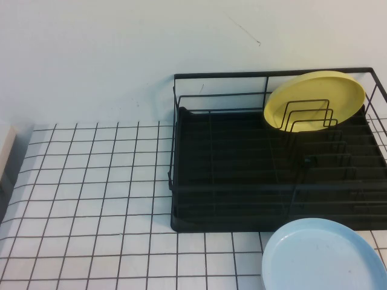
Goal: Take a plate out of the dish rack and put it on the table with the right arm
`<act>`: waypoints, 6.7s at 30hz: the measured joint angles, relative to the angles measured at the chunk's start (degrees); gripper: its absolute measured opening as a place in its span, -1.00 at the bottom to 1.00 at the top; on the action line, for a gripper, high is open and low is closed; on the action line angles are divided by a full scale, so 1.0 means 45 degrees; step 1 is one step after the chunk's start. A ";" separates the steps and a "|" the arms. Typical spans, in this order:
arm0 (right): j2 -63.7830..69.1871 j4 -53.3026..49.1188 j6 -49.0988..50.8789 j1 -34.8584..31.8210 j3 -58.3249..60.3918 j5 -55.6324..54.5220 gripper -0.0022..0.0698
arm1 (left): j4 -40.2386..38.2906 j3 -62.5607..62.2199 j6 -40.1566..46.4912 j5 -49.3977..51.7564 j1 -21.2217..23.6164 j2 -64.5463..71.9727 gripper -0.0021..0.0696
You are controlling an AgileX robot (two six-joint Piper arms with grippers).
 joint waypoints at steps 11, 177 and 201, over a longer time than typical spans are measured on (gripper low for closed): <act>0.0000 0.0000 0.0000 0.0000 0.0000 0.0000 -0.95 | 0.0000 0.0000 0.0052 0.0000 0.0000 0.0000 -0.95; 1.9855 1.0676 -1.9861 0.1333 -1.7272 -0.1070 -0.75 | 0.0000 0.0000 0.0054 0.0000 0.0000 0.0000 -0.95; 1.2190 0.4737 -0.5236 0.1033 -0.9606 0.8122 -0.75 | 0.0000 0.0000 0.0054 0.0000 0.0000 0.0000 -0.95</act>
